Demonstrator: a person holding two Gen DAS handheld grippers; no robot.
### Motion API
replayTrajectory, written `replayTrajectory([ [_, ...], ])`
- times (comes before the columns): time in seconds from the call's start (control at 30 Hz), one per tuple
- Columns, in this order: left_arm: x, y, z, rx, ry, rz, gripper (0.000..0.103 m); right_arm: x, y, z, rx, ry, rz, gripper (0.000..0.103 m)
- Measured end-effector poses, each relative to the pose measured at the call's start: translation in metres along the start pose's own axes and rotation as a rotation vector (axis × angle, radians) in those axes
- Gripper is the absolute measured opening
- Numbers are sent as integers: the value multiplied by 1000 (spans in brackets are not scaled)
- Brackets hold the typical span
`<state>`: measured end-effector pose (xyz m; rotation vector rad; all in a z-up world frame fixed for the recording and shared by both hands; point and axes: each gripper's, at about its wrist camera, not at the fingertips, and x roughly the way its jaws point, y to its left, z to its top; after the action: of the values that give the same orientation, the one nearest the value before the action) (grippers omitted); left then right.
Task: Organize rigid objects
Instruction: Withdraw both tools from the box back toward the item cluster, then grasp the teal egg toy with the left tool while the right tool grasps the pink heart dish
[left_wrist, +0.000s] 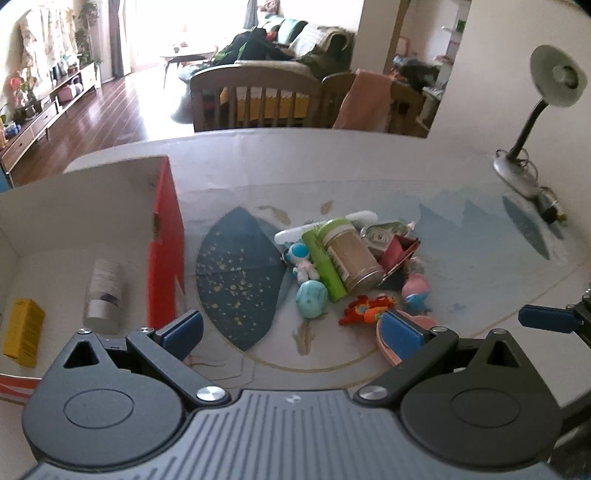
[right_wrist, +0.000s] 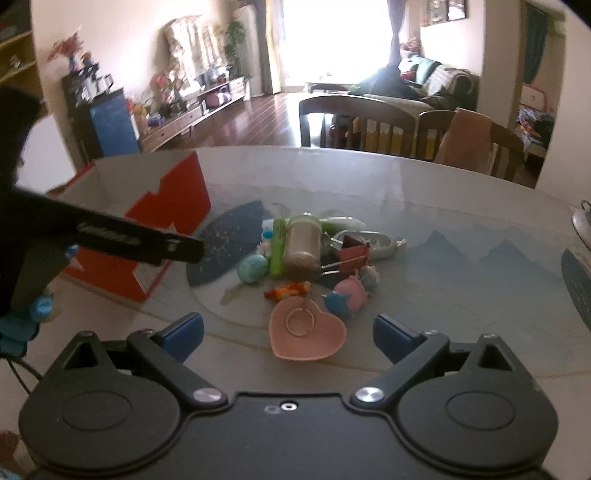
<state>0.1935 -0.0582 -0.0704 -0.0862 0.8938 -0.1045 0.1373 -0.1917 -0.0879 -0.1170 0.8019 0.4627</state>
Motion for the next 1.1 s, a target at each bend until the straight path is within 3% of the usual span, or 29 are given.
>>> replayTrajectory([
  [0.5,59,-35,0,19,-3,121,103,55,-19,-15,-79,103,56,94],
  [0.73,83,-22,1,-70,34,125,103,70,-18,-19,-98,116,63,93],
  [1.0,103,-8,-3,-98,64,132,102,80,-15,-22,-107,119,55,92],
  [1.1,108,-7,-4,-95,79,123,89,85,-15,-21,-108,126,48,86],
])
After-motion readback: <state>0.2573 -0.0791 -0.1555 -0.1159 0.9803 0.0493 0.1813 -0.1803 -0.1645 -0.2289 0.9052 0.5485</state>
